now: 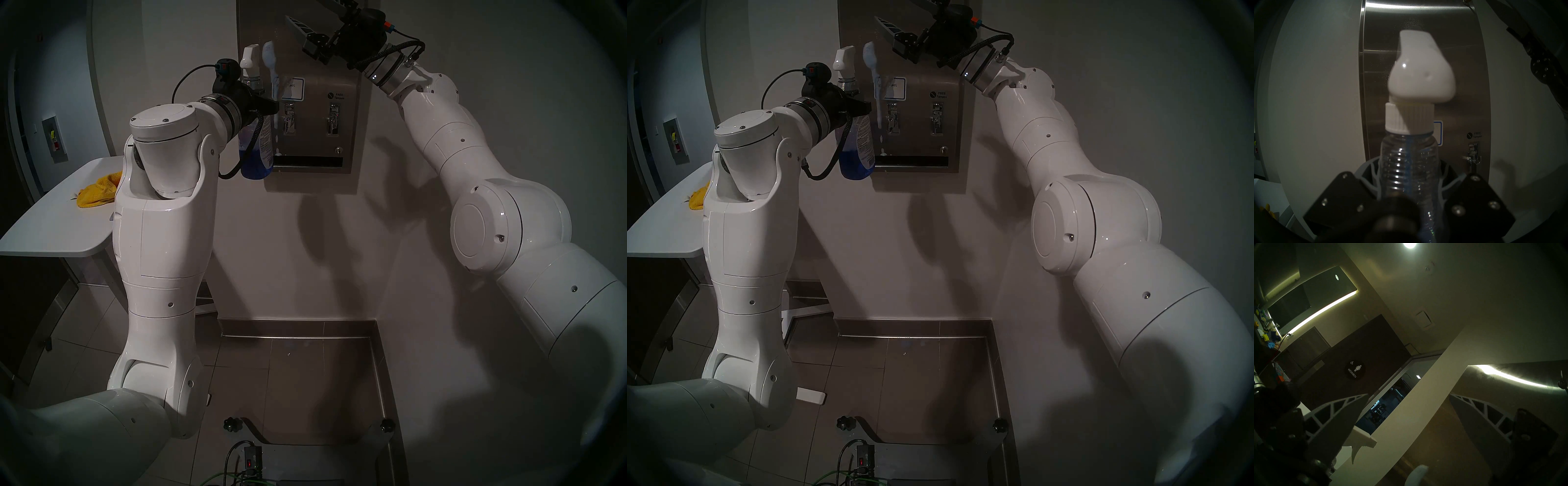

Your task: Pick up the cleaner bottle and spray the cleaner onto the surface

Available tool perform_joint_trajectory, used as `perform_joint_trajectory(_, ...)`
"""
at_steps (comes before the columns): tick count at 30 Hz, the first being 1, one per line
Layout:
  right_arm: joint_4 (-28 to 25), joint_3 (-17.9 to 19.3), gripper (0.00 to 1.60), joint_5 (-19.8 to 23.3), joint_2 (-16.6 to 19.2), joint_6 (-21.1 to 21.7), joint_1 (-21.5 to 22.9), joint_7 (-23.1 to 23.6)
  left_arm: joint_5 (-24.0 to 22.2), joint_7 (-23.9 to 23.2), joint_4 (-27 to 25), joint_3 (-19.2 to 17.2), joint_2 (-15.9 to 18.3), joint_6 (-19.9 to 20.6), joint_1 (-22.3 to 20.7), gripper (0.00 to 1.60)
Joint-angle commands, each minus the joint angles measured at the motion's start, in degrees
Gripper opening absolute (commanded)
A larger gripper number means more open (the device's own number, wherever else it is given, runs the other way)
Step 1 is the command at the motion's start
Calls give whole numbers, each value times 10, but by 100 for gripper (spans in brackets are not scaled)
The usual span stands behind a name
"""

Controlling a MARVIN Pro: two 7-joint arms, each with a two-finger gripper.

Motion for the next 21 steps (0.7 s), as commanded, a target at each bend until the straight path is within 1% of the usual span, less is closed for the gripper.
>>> perform_joint_trajectory(1, -52, 1, 160, 2, 2, 16, -9, -1, -1, 0, -26, -3, -4, -17, -35, 0)
perform_joint_trajectory(11, -74, -11, 160, 0, -3, 41, -100, 18, 2, -3, -25, -4, -6, -14, -33, 0)
perform_joint_trajectory(14, -82, -12, 160, 2, -3, 42, -123, 21, 3, -4, -25, -4, -6, -12, -32, 0)
perform_joint_trajectory(21, -103, 2, 160, 13, -2, 29, -174, 13, 5, -5, -23, -5, -7, -8, -30, 0)
